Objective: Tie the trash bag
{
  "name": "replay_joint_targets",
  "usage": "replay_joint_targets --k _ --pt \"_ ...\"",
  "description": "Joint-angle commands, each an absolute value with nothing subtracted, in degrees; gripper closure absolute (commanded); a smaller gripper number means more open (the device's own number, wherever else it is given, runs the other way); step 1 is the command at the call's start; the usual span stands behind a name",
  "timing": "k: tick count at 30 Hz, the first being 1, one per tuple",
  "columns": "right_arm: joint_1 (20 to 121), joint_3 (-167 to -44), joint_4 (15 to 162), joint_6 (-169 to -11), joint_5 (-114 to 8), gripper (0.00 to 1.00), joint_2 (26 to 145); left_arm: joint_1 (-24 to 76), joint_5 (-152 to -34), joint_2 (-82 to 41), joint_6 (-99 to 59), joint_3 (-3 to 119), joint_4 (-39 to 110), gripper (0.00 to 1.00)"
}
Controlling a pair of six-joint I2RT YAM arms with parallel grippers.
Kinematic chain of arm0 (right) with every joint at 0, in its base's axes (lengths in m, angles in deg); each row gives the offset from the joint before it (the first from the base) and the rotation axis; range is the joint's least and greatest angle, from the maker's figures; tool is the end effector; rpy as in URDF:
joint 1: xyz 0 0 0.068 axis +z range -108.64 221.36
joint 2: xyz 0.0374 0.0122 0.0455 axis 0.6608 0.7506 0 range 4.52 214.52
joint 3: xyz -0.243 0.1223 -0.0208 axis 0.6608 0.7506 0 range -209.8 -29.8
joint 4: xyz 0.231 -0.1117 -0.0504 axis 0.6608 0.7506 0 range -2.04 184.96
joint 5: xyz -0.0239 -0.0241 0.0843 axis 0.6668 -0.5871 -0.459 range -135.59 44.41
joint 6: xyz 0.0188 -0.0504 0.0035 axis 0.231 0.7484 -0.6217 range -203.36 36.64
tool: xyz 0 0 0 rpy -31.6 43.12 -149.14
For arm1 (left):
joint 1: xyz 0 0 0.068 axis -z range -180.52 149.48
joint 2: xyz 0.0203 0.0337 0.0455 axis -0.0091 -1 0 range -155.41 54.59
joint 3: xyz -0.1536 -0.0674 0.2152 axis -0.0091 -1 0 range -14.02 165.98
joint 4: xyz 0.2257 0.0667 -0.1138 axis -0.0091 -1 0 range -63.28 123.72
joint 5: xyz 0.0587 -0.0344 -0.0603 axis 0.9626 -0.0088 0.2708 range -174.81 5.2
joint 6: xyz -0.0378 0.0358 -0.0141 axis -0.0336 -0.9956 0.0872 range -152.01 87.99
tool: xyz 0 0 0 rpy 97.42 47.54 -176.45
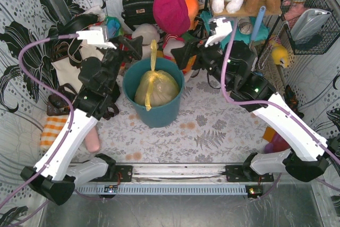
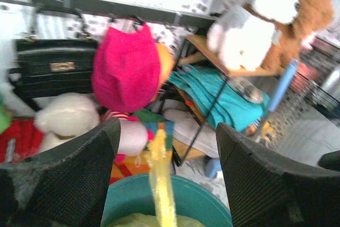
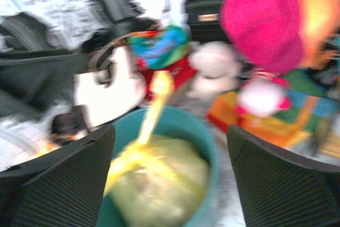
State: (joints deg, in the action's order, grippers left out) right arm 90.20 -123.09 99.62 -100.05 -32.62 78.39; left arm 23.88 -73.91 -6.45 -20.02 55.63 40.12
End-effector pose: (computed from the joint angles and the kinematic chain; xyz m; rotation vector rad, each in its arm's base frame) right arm 0.1807 0.1946 0.5198 -0.2235 1.4685 0.7724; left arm 0.2128 -0.0892 0.4687 -0.0202 1.3250 -0.4161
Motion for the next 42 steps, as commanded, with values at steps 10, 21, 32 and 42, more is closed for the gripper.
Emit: replay_joint_targets --k 10,21,32,42 --pt "67.07 -97.14 98.3 -89.31 -10.28 0.03 70.16 23.65 -35.92 3.38 -20.14 26.19 48.95 0.02" --pt "47.93 -69.7 82.36 -92.69 -12.95 0.03 68.98 16.0 -29.92 3.3 -16.84 7.39 63.32 0.02" --pt "44.44 -54.93 58.28 -91.55 -8.1 0.03 82.79 14.37 -34.92 -9.68 -27.01 0.3 81.96 0.02" --pt "44.0 -50.57 39.11 -81.55 -18.82 0.03 86.39 8.18 -53.11 -21.9 -30.69 1.55 89.48 0.02"
